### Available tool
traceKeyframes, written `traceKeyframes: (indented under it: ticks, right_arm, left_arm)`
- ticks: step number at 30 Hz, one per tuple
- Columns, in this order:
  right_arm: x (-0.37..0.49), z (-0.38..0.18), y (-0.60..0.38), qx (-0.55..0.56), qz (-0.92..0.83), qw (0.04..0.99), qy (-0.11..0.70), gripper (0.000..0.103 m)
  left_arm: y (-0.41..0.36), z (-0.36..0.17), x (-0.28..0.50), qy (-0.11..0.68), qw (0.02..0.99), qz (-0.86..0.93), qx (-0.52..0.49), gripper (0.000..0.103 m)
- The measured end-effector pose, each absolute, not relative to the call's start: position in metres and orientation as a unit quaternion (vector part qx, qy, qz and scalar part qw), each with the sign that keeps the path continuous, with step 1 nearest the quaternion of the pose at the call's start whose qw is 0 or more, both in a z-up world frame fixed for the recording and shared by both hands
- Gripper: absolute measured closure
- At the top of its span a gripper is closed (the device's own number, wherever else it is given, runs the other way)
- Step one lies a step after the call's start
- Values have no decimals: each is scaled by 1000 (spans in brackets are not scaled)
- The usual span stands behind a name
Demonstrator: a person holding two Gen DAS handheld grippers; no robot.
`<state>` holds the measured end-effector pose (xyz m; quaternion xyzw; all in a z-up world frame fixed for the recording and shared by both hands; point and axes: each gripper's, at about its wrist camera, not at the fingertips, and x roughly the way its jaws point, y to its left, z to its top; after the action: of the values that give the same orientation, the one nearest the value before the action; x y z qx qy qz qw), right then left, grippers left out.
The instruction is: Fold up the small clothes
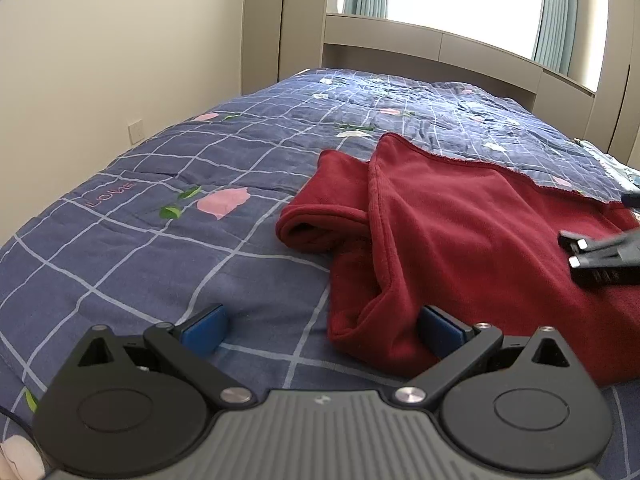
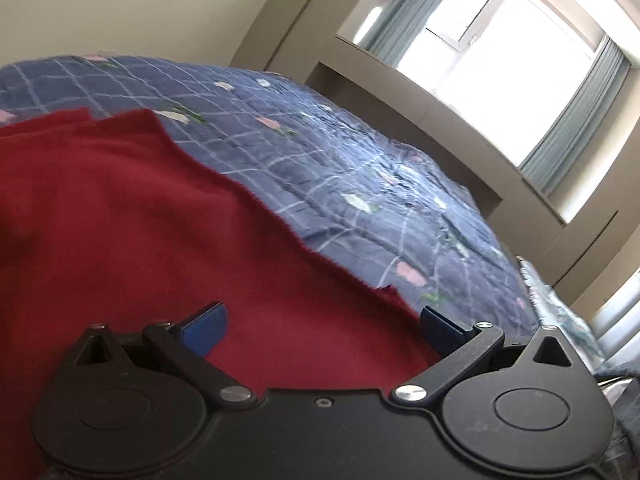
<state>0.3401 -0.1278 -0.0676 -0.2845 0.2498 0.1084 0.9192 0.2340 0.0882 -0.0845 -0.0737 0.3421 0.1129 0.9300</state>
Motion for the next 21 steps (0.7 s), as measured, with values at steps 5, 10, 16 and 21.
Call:
traceKeyframes:
  ticks: [5,10,16,21]
  right_arm:
    - [294,-66,-133,-271,113,927,232,1]
    - [260,-64,-141,-230,116,934,247,1]
    - [249,-76,-151,-179,121,939,266,1]
    - [254,-78,-158,-145,130,940,280,1]
  left_arm:
    - [88,-84,233,341,930,114,-72,0]
    - [88,-85,232,337,932,115,-69,0]
    - [87,-89,229,324,937,113,-63,0]
    - [88,-90,226,317,940,111,-63,0]
